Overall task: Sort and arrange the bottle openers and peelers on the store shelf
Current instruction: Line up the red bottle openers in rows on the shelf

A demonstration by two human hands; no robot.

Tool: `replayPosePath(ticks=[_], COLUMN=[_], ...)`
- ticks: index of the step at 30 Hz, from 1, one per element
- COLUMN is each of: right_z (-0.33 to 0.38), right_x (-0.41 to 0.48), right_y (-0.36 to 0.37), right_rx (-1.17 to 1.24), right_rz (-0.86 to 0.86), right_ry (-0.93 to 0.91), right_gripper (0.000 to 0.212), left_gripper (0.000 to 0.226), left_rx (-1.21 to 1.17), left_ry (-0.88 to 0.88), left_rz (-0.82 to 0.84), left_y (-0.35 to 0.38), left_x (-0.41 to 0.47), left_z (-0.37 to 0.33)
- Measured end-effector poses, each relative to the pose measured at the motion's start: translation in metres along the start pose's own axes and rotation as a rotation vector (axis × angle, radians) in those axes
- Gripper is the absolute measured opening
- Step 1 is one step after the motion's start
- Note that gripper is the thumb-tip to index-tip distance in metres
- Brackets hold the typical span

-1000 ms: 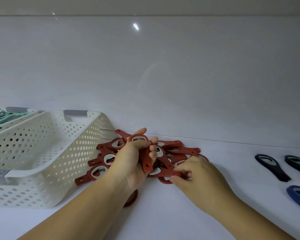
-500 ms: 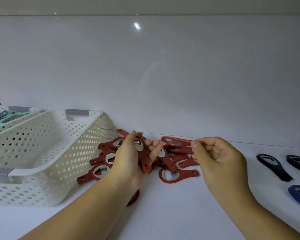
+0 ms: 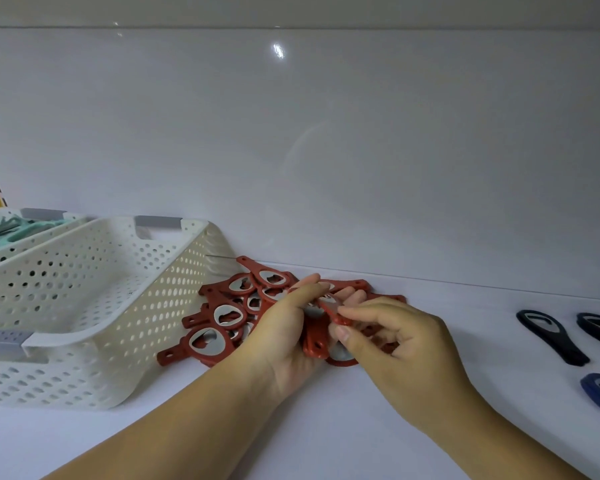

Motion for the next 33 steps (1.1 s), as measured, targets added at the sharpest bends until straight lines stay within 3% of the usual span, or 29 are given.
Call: replayPosePath(ticks=[3,6,10,12,19,21,25,27,29,33], right_z=[-0.002,-0.016,-0.036,-0.037,-0.030,-0.030,-0.031,-0.031,-0.030,-0.025], right_x=[0.002,0.008,0.003,0.001,0.004,0.005,0.006,0.003,0.002,0.005], right_y=[-0.002,-0.012,-0.001,0.002,-0.004,-0.008,-0.008,-0.002,0.001,-0.005], right_rx=[-0.038,-0.179,-0.484,-0.579,-0.604,-0.639,-0.613,-0.624,-0.652,-0.614], right_rz=[0.002,-0.087,0.232,0.262,0.173,0.180,0.189,0.285,0.344,0.225], right_ry=[-0.029,0.025,0.145,0.145,0.214,0.224,0.200,0.154,0.129,0.169], right_gripper=[0.013,0.028,0.029,0.024,0.010,0.016,0.009,0.024,0.025,0.016], left_gripper=[0.030,0.029,0.025,0.025,0.036,0.037,0.055,0.038,0.017,0.031], left_rx=[-0.034,-0.066,-0.051,-0.040,0.003,0.004,-0.009,-0.020,-0.022,-0.032], left_ry=[0.129,0.201,0.186,0.178,0.190,0.180,0.183,0.164,0.145,0.156], left_rz=[-0.108,-0.160,-0.151,-0.132,-0.117,-0.096,-0.099,-0.076,-0.063,-0.072], left_y=[-0.004,-0.009,-0.010,-0.008,-0.002,-0.002,-0.006,-0.003,0.001,0.006], left_x=[0.000,0.001,0.002,0.002,0.000,0.001,0.007,0.004,0.000,-0.005], left_z=[-0.009,-0.017,-0.017,-0.014,-0.007,-0.005,-0.007,-0.008,-0.007,-0.004])
Point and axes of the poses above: each hand's wrist, its own x-axis towards the middle knuckle, its own y-axis out of the palm, z = x × y, the point moved 3 cm from there along x, towards the middle knuckle, and after that the axes turned 6 degrees about -z, right-handed, at the moved point
